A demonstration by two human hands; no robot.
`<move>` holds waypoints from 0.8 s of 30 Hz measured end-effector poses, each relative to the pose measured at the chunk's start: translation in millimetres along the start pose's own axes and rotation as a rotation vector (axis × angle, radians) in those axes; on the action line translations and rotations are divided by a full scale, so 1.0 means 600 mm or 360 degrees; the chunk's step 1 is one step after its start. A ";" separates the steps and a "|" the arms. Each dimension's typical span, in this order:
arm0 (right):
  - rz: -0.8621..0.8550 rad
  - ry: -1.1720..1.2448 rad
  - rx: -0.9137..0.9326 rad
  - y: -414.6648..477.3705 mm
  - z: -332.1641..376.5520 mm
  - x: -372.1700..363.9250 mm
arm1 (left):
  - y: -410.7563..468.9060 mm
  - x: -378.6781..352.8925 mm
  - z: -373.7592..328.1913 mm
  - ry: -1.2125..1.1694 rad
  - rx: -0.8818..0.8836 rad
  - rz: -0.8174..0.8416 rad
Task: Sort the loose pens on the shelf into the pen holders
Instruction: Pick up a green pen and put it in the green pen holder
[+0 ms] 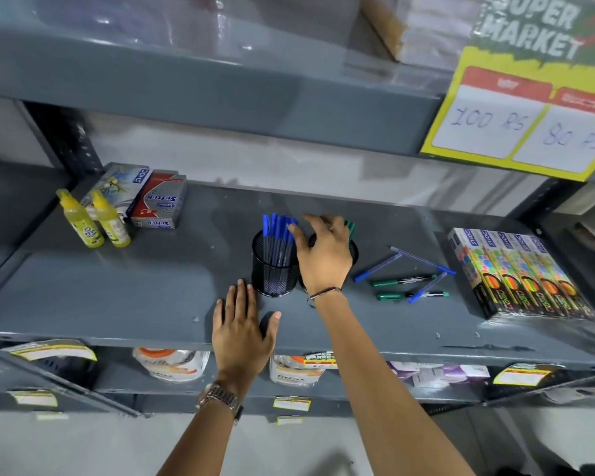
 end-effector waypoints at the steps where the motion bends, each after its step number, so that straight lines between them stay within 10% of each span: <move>1: -0.0097 -0.0003 -0.0019 -0.001 -0.008 0.015 | 0.000 0.000 0.001 -0.0007 0.0009 -0.0014; 8: -0.0407 -0.0306 -0.1086 -0.044 -0.203 0.132 | -0.004 -0.002 -0.002 0.0078 -0.0032 -0.0029; 17: -0.0348 -0.0415 -0.1321 -0.046 -0.281 0.129 | -0.004 -0.001 -0.003 0.0113 -0.0020 -0.0049; 24: -0.0946 -0.0419 -0.1107 -0.028 -0.259 0.187 | -0.002 0.000 -0.004 0.0136 0.0002 -0.0003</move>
Point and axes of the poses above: each hand's wrist, its own y-axis towards the middle knuckle, its own x-axis out of the back of the hand, z = x × y, the point moved 3 cm from there along y, towards the middle knuckle, and after that the axes turned 6 degrees about -z, right-handed, at the moved point
